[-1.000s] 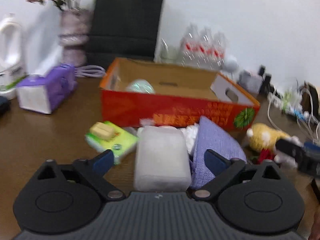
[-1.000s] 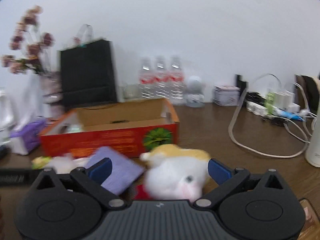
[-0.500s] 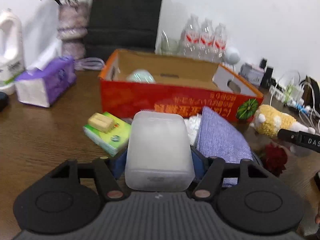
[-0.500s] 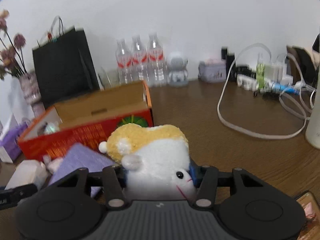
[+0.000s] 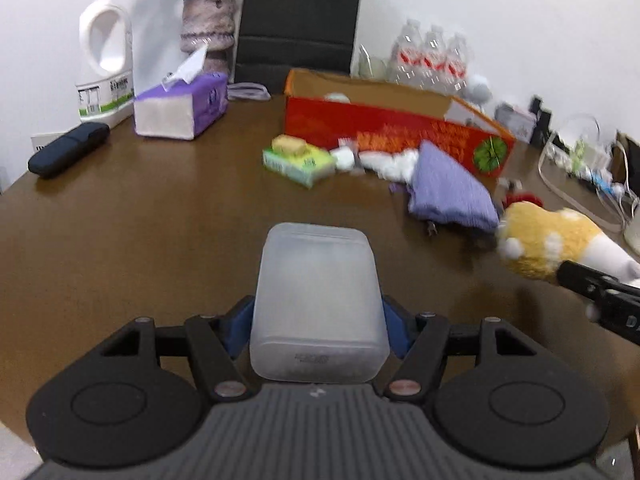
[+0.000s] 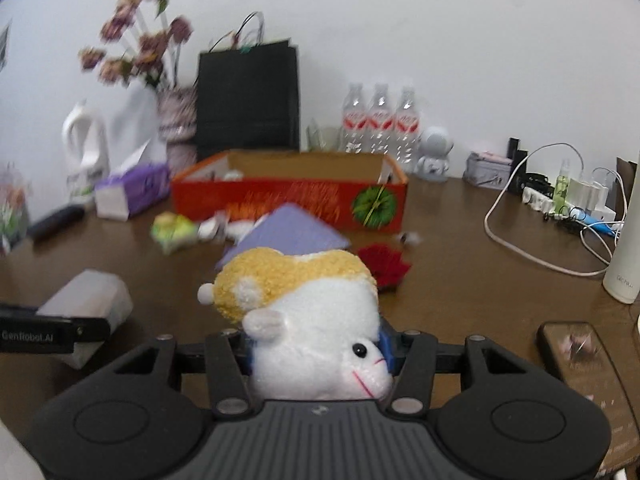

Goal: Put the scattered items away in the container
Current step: 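Grasp the translucent white container with the left gripper while the right gripper grasps the plush toy, then carry the container and plush toy into the cardboard box and open both grippers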

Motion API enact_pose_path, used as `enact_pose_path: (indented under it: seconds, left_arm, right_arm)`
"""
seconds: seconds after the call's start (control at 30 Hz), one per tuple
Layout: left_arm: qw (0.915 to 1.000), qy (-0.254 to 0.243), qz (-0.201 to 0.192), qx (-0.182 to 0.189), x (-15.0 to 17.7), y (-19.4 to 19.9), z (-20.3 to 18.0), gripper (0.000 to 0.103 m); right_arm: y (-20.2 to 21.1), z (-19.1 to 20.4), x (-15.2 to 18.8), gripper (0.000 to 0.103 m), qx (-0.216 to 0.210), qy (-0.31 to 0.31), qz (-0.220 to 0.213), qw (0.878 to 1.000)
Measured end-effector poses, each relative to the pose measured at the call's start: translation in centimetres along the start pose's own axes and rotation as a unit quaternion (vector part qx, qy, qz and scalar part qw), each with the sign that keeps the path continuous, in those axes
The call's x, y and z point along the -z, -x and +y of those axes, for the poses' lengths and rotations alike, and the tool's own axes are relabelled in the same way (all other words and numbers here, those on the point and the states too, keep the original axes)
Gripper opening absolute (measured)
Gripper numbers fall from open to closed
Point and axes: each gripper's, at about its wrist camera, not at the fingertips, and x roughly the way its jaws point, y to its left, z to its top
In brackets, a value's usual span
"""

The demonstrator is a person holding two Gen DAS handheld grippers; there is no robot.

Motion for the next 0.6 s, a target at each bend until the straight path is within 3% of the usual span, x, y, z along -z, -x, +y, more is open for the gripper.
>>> enact_pose_path:
  seconds: [0.1,0.2,0.27,0.37,0.5,0.53,0.57,0.6]
  left_arm:
    - [1.0,-0.007,0.001,0.002,0.4,0.3,-0.2,0.068]
    - [0.9999,-0.01,-0.001,0.003,0.4,0.7,-0.2,0.07]
    - [0.9999,-0.01,-0.005,0.007,0.2,1.1,0.0,0.073]
    - [0.9998,-0.015,0.0,0.012,-0.2,0.7,0.1,0.076]
    - [0.9997,-0.024,0.007,0.004,-0.3,0.0,-0.4,0.074]
    - [0.9997,-0.023,0.007,0.009,-0.2,-0.1,-0.4,0.07]
    - [0.9997,-0.022,0.007,0.012,-0.1,-0.1,-0.4,0.068]
    - [0.9997,-0.022,0.004,0.013,0.1,-0.1,-0.3,0.068]
  right_arm:
    - [-0.2,0.5,0.8,0.052,-0.004,0.006,0.017,1.0]
    - [0.4,1.0,1.0,0.06,-0.011,0.017,0.021,1.0]
    - [1.4,1.1,0.8,0.075,-0.022,0.021,0.007,1.0]
    - [2.2,1.2,0.1,0.079,-0.024,0.029,-0.009,0.999]
    - [1.2,1.1,0.1,0.069,-0.025,0.035,0.03,0.999]
    - [1.0,1.1,0.4,0.055,-0.027,0.033,0.04,0.998]
    - [0.9,1.0,0.6,0.048,-0.026,0.029,0.044,0.998]
    - [0.8,0.9,0.8,0.047,-0.027,0.024,0.043,0.998]
